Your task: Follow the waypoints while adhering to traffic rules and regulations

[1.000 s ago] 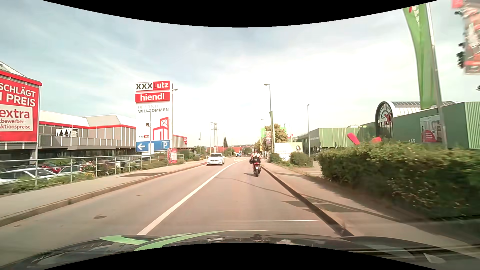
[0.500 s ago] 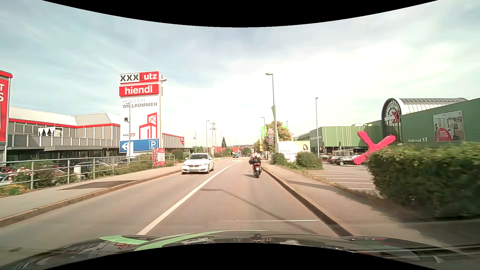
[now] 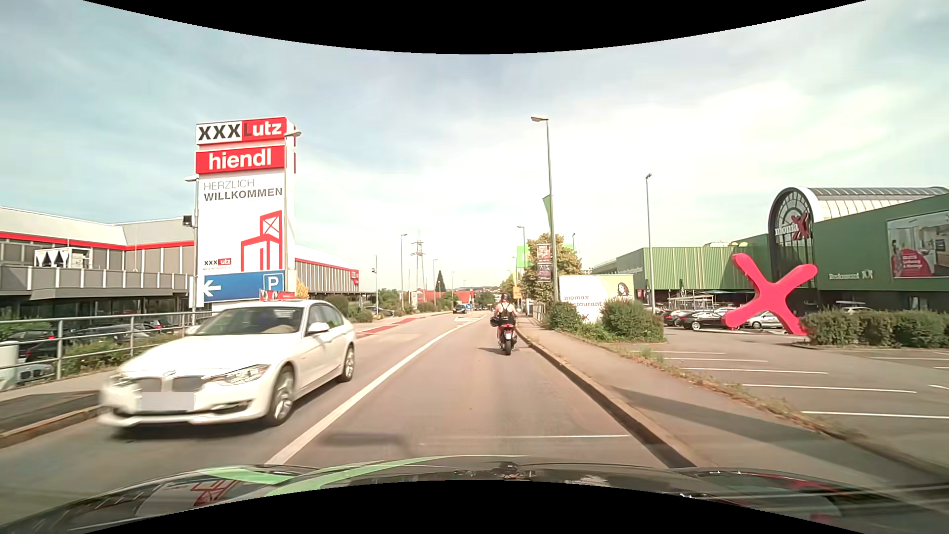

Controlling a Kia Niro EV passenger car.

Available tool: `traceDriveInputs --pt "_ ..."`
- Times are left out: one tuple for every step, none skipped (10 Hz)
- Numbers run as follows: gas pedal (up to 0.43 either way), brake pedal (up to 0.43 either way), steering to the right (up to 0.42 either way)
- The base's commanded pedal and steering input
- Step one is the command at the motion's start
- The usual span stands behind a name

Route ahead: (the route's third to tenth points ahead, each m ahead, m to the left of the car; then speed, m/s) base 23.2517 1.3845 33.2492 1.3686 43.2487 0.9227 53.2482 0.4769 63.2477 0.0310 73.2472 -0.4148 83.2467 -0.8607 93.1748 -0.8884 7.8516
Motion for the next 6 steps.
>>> traceDriveInputs --pt "0.0 0.0 0.005" --pt "0.0 0.012 0.005" --pt "0.0 0.043 0.004" --pt "0.0 0.055 0.004" --pt "0.0 0.061 0.003" --pt "0.0 0.061 0.003"
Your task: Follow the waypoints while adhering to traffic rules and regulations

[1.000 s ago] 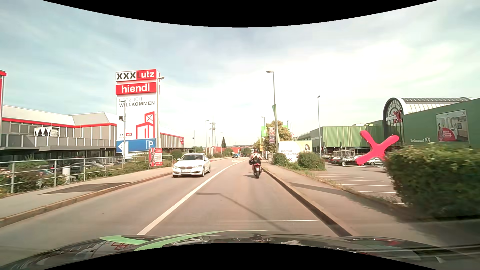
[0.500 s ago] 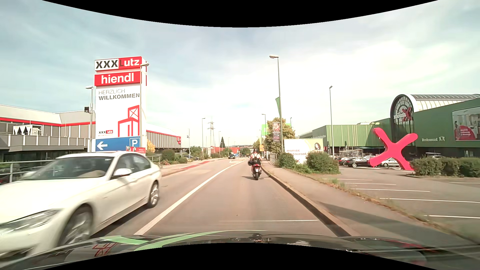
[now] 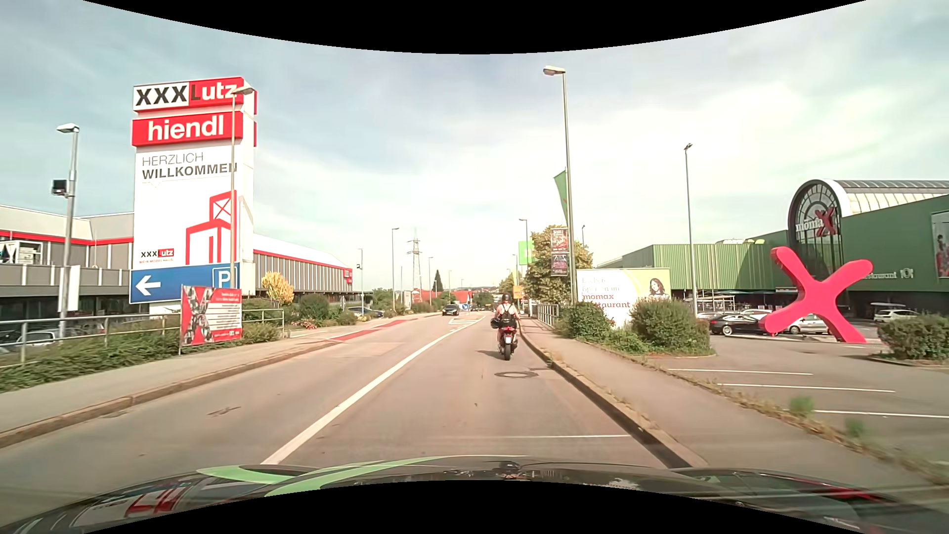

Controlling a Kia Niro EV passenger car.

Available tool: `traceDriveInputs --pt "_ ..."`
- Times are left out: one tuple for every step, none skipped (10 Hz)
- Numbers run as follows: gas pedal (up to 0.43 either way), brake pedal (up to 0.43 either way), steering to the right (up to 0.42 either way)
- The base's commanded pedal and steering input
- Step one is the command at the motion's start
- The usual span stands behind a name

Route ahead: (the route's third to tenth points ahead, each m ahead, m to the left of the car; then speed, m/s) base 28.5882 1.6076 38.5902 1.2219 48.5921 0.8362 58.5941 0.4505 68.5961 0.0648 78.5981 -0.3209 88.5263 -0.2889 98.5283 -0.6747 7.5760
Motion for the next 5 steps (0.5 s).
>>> traceDriveInputs --pt "0.0 0.061 0.003" --pt "0.0 0.067 0.002" --pt "0.0 0.079 0.002" --pt "0.0 0.091 0.001" --pt "0.0 0.098 0.001"
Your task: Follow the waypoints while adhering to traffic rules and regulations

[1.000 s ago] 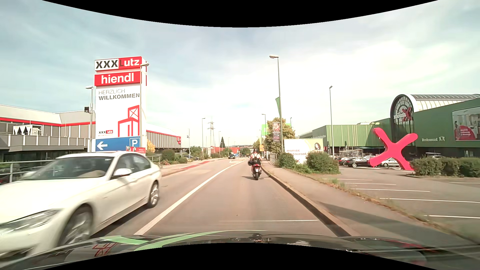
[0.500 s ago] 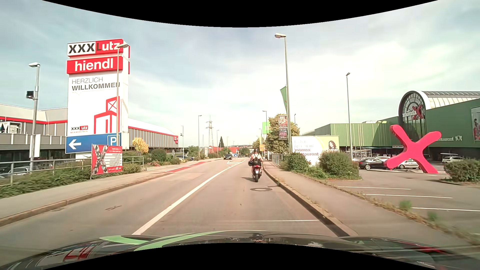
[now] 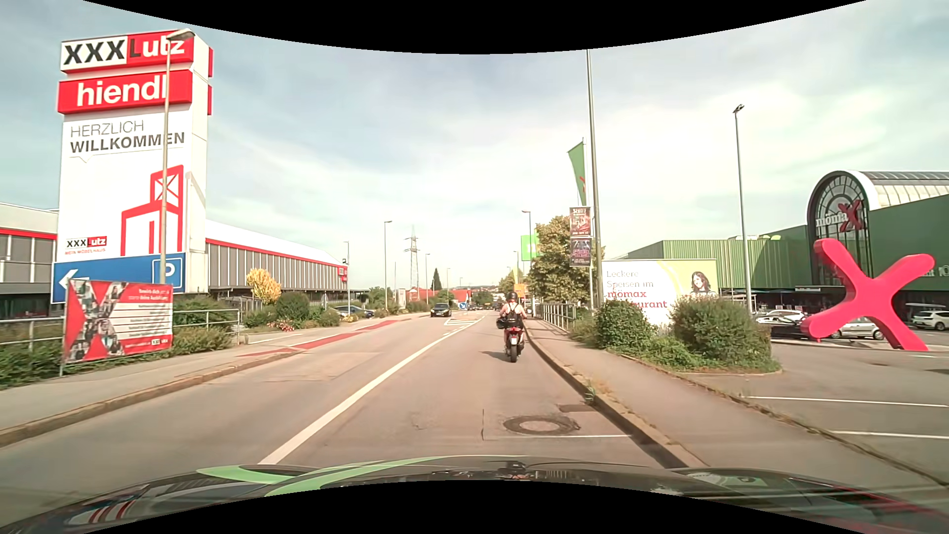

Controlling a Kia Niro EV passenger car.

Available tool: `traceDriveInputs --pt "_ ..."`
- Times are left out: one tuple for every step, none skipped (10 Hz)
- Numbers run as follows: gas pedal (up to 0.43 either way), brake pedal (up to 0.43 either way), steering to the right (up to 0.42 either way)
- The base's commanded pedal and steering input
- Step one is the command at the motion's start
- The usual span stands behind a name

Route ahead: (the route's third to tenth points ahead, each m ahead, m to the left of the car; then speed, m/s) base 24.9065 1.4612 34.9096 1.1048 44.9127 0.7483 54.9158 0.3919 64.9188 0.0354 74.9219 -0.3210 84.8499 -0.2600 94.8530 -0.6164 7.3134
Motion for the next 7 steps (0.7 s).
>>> traceDriveInputs --pt "0.0 0.104 0.001" --pt "0.0 0.134 0.001" --pt "0.0 0.159 0.0" --pt "0.0 0.171 0.0" --pt "0.0 0.171 0.0" --pt "0.0 0.171 0.001" --pt "0.0 0.152 0.001"
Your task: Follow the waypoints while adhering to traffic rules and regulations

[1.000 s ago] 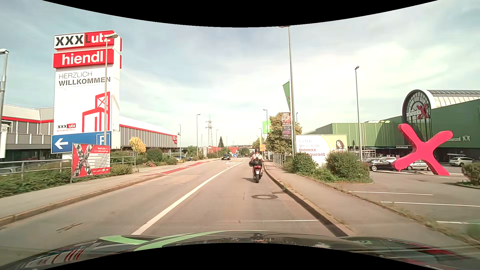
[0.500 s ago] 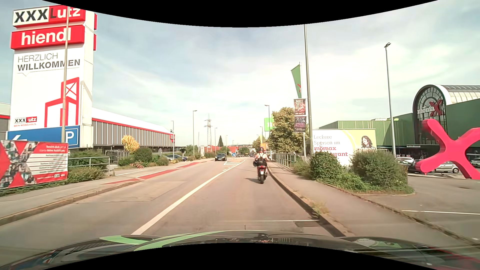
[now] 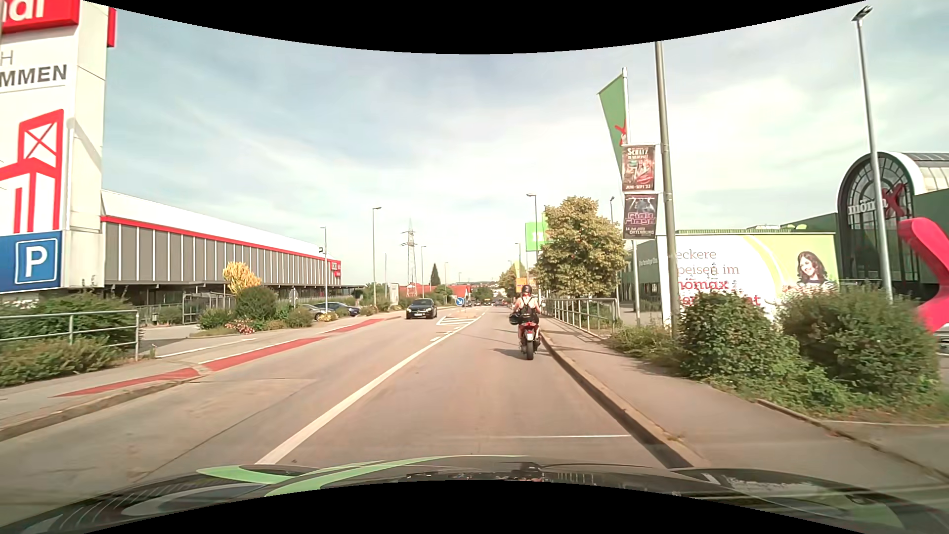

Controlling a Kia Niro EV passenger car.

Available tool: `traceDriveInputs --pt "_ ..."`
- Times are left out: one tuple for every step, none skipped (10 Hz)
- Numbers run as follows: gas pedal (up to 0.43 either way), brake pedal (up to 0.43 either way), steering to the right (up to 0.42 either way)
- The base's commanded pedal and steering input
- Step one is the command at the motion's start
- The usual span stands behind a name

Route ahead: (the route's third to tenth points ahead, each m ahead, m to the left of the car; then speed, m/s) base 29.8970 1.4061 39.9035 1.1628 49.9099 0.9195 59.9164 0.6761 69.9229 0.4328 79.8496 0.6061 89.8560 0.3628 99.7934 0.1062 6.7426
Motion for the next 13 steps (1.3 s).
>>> traceDriveInputs --pt "0.0 0.122 0.003" --pt "0.0 0.098 0.007" --pt "0.0 0.079 0.013" --pt "0.0 0.073 0.014" --pt "0.0 0.061 0.014" --pt "0.0 0.037 0.016" --pt "0.0 0.006 0.022" --pt "0.0 0.0 0.026" --pt "0.0 0.0 0.027" --pt "0.008 0.0 0.027" --pt "0.059 0.0 0.027" --pt "0.059 0.0 0.025" --pt "0.079 0.0 0.021"
